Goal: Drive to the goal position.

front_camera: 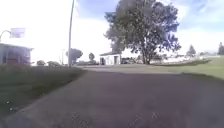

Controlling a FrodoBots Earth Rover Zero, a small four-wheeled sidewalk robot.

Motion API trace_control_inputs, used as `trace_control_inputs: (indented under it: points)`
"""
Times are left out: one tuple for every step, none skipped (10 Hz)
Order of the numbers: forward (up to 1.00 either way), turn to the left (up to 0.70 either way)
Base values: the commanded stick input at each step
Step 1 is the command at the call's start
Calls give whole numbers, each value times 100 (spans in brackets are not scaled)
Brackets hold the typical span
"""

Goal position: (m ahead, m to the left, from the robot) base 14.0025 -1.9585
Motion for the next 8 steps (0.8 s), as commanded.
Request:
trace_control_inputs:
  points:
    - [70,-21]
    - [70,-14]
    - [70,-14]
    - [70,-14]
    - [70,-12]
    - [70,-11]
    - [70,-10]
    - [70,-10]
